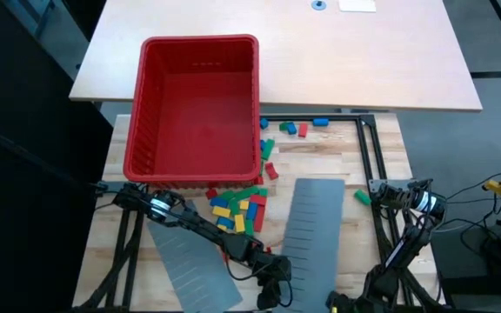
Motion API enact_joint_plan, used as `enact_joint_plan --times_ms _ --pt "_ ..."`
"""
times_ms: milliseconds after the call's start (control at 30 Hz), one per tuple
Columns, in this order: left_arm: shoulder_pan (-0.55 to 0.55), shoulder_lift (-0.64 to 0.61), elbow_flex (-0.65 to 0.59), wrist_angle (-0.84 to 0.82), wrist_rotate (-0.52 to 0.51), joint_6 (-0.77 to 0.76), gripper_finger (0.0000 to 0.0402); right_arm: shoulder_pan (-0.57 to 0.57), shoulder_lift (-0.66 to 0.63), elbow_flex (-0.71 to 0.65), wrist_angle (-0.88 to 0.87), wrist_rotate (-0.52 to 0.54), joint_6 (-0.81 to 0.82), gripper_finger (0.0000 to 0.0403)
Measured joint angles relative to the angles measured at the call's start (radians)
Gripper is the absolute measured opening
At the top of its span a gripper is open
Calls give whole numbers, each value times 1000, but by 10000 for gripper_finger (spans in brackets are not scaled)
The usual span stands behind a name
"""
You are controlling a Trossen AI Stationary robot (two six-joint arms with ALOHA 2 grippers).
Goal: Sort blocks
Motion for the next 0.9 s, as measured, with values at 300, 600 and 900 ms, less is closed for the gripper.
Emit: enact_joint_plan --times_ms 300,600,900 --pt "0 0 0 1 -8 -4 105 0 -6 90 -38 29 -74 0" --pt "0 -6 3 -8 -8 -11 105 -3 -37 161 -189 45 -108 0" --pt "1 -29 35 -37 -4 5 105 -6 -82 188 -299 69 -144 0"
